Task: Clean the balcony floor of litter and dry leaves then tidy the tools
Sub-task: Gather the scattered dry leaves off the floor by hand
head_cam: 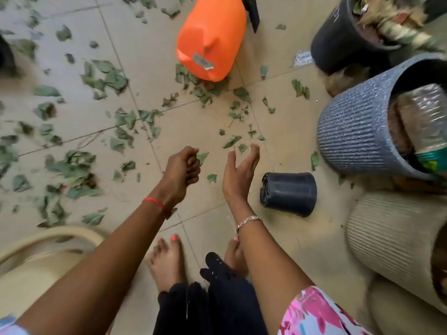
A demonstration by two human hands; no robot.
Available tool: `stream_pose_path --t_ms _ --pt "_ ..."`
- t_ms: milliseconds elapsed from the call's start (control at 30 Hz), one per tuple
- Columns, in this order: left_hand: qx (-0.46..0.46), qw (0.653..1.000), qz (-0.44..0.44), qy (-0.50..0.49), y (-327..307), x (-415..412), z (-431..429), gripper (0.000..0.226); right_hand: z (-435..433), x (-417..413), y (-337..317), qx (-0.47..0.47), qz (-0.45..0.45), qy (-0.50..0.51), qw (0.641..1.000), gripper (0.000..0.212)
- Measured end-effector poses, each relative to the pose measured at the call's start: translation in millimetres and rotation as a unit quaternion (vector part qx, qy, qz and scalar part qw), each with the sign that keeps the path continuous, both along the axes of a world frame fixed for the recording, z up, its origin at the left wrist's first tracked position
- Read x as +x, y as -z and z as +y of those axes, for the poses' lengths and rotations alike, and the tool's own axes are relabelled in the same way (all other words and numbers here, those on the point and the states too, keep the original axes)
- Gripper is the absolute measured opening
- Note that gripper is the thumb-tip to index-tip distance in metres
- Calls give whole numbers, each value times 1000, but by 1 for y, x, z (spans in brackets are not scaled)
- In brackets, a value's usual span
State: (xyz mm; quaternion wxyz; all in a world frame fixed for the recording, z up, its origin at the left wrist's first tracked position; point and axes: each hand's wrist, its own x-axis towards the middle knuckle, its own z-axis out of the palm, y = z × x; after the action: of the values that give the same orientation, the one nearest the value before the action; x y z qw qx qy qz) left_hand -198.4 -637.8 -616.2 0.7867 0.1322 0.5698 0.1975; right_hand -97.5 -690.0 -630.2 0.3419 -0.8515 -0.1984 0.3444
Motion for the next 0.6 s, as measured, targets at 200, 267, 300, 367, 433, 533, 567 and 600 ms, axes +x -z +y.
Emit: stream_pose_path --t_ms 200,267,300,367,433,533,567,600 --pt "278 941 186 55 91 38 43 52 40 36 96 -8 -112 93 989 61" --pt "406 883 221 83 113 36 51 50 54 45 123 5 -146 96 985 60" --pt "474 844 222 116 124 32 56 50 61 48 136 9 -176 106 979 59" --pt "569 770 218 189 144 24 65 47 71 51 154 -4 -253 130 959 60" --pt "607 740 207 206 156 19 68 44 72 50 161 -19 -302 138 943 64" --pt "616 745 176 185 165 19 76 42 79 47 165 -23 -341 114 933 67" --pt "618 741 184 189 166 20 78 43 84 49 166 -27 -351 100 931 69" --pt "622 731 201 197 167 21 79 43 90 50 167 -29 -358 85 929 70"
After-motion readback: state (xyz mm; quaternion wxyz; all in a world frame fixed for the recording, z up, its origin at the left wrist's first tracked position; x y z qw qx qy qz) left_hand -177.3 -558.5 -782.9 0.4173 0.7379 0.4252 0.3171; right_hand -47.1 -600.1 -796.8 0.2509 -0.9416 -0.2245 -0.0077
